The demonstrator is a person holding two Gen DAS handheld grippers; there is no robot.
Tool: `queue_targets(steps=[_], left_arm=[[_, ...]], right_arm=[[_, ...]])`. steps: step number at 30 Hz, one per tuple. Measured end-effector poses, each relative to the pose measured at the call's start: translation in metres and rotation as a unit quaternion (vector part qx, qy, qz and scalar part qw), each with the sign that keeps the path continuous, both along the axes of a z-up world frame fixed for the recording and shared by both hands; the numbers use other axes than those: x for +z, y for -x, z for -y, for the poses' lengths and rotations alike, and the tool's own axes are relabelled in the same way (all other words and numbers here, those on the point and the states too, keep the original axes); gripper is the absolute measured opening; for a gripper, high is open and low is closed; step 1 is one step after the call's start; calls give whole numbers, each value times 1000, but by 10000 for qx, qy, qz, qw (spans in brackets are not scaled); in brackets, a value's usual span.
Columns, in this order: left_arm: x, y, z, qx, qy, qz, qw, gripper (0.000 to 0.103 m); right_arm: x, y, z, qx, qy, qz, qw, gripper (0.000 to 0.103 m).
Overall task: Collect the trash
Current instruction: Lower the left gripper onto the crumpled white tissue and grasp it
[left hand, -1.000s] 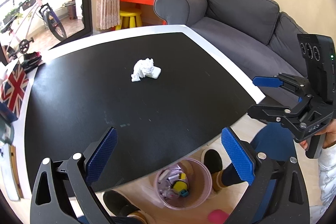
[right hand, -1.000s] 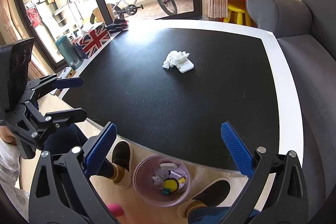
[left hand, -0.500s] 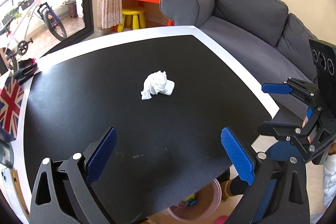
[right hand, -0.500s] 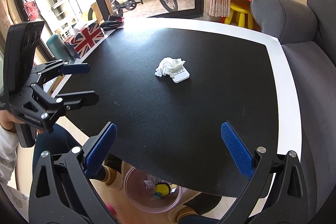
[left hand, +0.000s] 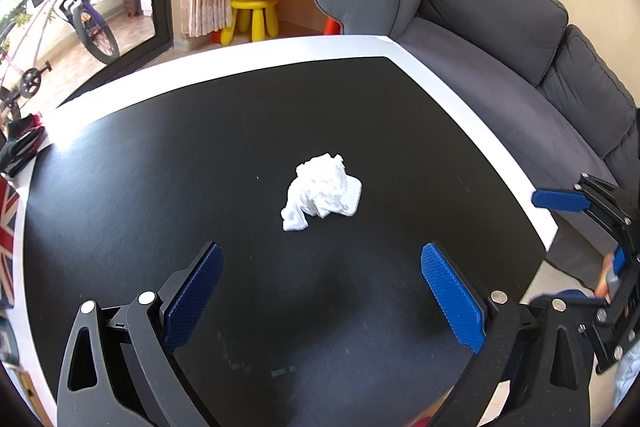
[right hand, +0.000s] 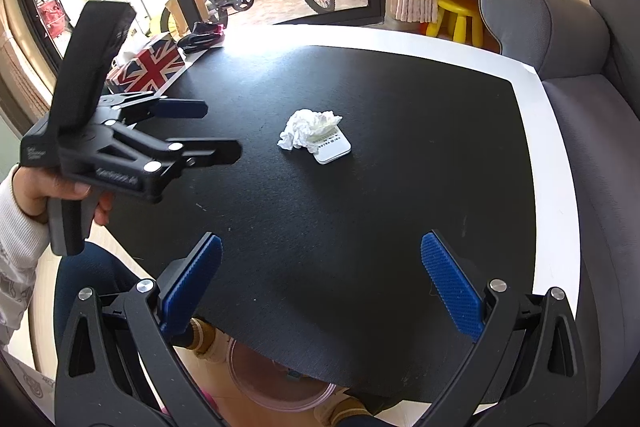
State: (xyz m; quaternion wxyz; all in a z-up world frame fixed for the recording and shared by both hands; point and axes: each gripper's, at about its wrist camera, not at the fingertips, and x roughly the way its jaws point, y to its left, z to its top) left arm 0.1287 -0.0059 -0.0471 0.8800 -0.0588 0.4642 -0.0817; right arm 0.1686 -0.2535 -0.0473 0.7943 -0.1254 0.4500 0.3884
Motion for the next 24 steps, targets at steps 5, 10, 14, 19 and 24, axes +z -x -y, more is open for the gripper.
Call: queue_targets(steps=[5, 10, 14, 19, 24], left_arm=[[-13, -21, -2, 7, 7, -112, 9999, 95], [-22, -37, 0, 24, -6, -162, 9999, 95], [-30, -48, 2, 83, -31, -150, 9998, 95], [-39, -53, 4, 99, -41, -184, 9998, 94], [-45, -55, 6, 55, -62, -265, 9996, 74]], right_arm=[[-9, -6, -1, -17, 43, -84, 10000, 98], [-17, -13, -3, -33, 73, -171, 9998, 98], [-21, -19, -3, -47, 84, -210, 9997, 98], [-25, -22, -1, -81, 80, -248, 9996, 98], [-28, -24, -1, -76, 72, -275, 9996, 98]])
